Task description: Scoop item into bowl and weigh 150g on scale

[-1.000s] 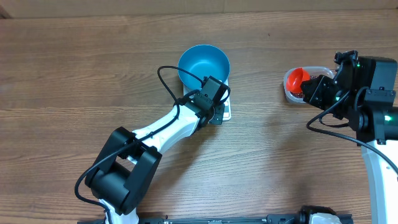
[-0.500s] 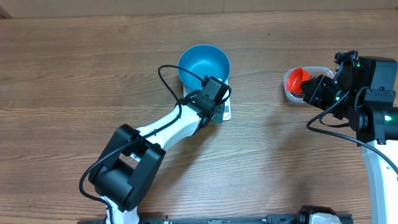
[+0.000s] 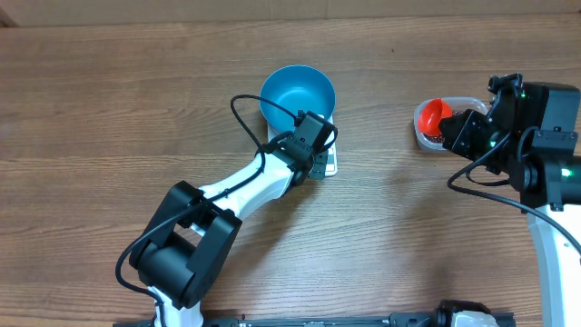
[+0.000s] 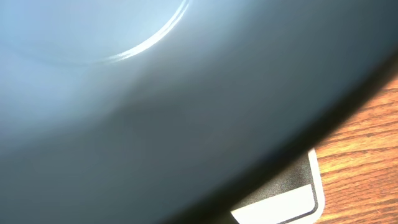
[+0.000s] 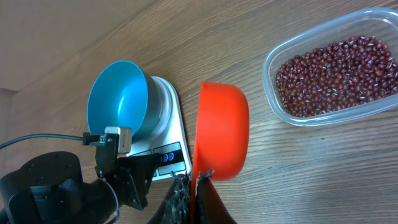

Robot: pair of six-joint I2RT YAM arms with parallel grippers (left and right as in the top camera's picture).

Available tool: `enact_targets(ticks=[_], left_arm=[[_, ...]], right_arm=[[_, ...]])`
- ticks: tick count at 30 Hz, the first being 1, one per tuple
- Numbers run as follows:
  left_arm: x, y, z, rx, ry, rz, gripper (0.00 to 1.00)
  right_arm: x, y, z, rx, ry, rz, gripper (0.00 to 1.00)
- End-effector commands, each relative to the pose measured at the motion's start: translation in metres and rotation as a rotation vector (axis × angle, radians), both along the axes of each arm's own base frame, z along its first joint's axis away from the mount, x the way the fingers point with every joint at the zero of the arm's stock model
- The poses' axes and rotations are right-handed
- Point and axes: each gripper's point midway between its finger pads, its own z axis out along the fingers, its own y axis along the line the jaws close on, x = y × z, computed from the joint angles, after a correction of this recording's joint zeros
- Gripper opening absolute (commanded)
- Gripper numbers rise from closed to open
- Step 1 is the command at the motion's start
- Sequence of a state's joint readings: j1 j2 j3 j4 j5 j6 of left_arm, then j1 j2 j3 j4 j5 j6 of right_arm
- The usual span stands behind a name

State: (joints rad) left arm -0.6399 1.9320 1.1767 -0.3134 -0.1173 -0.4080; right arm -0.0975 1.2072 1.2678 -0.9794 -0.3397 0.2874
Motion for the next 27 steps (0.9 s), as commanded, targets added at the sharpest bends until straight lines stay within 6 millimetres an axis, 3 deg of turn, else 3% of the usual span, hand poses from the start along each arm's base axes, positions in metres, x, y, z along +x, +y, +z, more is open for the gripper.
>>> enact_targets(ticks=[1, 17, 27], left_arm=[[-0.004, 0.004, -0.015, 0.042, 0.022, -0.013, 0.05], [-0.012, 0.001, -0.027, 0.027, 0.071, -0.034, 0.04], [-0.015, 0.004, -0.015, 0.049, 0.108, -0.020, 0.04]], right_arm=[[0.003, -0.002, 0.008, -0.012, -0.026, 0.000, 0.04], [0.003, -0.002, 0.008, -0.013, -0.027, 0.000, 0.04], [0.003, -0.002, 0.008, -0.013, -0.027, 0.000, 0.04]])
